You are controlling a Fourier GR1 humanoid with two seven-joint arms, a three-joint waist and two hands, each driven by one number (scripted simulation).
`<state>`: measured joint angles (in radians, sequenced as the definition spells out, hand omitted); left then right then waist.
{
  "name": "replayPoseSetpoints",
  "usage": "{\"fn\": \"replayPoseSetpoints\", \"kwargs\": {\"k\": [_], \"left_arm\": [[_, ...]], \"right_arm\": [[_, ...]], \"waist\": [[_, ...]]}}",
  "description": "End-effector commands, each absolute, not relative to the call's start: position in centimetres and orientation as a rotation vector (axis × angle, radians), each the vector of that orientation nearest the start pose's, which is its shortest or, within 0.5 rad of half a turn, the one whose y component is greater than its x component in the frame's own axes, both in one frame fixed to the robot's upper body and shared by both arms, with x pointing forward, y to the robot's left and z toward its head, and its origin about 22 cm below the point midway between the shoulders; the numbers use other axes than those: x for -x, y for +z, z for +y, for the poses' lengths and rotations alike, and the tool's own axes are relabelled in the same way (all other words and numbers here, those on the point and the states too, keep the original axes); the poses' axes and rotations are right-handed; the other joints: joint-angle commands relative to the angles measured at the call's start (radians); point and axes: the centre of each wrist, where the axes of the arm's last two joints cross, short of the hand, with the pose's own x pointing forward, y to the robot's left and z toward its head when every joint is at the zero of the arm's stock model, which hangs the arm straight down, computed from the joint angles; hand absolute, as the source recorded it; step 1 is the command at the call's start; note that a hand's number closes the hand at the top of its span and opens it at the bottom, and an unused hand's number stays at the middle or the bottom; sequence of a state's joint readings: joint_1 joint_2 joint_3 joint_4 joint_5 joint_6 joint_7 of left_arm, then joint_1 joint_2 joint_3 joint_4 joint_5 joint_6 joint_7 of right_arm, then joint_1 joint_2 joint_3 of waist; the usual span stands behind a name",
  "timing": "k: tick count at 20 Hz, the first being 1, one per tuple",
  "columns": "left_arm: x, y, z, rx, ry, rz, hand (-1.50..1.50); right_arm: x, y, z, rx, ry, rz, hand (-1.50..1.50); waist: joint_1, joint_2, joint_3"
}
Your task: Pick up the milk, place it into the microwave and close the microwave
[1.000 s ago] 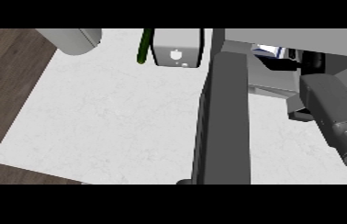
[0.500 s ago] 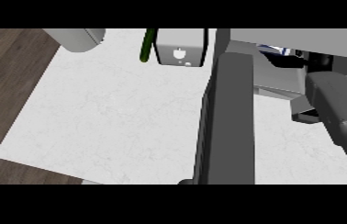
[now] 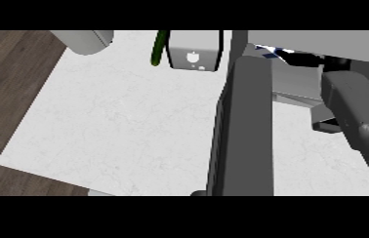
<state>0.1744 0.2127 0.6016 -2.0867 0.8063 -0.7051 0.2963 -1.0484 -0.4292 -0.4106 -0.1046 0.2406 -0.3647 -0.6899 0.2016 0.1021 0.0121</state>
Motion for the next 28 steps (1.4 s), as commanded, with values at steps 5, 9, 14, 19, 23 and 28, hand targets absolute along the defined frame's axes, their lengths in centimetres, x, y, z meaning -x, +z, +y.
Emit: {"fn": "replayPoseSetpoints", "kwargs": {"k": [5, 9, 14, 19, 23, 28], "left_arm": [[-15.7, 13.0, 38.0, 0.329, -0.214, -1.937, -1.5], [-16.1, 13.3, 38.2, 0.303, -0.223, -1.924, -1.5], [-16.2, 12.7, 38.0, 0.335, -0.238, -1.885, -1.5], [-16.4, 11.9, 37.9, 0.352, -0.245, -1.888, -1.5], [-16.8, 11.1, 37.9, 0.352, -0.215, -1.856, -1.5], [-16.4, 10.7, 37.8, 0.37, -0.239, -1.829, -1.5]], "right_arm": [[-44.8, 6.7, -27.4, 0.563, 0.308, -1.791, -1.5], [-45.6, 7.7, -24.8, 0.601, 0.288, -1.775, -1.5], [-46.2, 8.6, -21.9, 0.604, 0.23, -1.793, -1.5], [-46.3, 8.7, -19.8, 0.574, 0.252, -1.846, -1.5], [-46.4, 9.1, -19.9, 0.591, 0.189, -1.875, -1.5], [-46.2, 8.7, -21.9, 0.645, 0.116, -1.859, -1.5]], "waist": [[0.011, -0.003, -0.008], [0.005, -0.012, -0.008], [-0.003, -0.023, -0.008], [-0.008, -0.024, -0.009], [-0.042, -0.03, -0.008], [-0.059, -0.038, -0.008]]}}
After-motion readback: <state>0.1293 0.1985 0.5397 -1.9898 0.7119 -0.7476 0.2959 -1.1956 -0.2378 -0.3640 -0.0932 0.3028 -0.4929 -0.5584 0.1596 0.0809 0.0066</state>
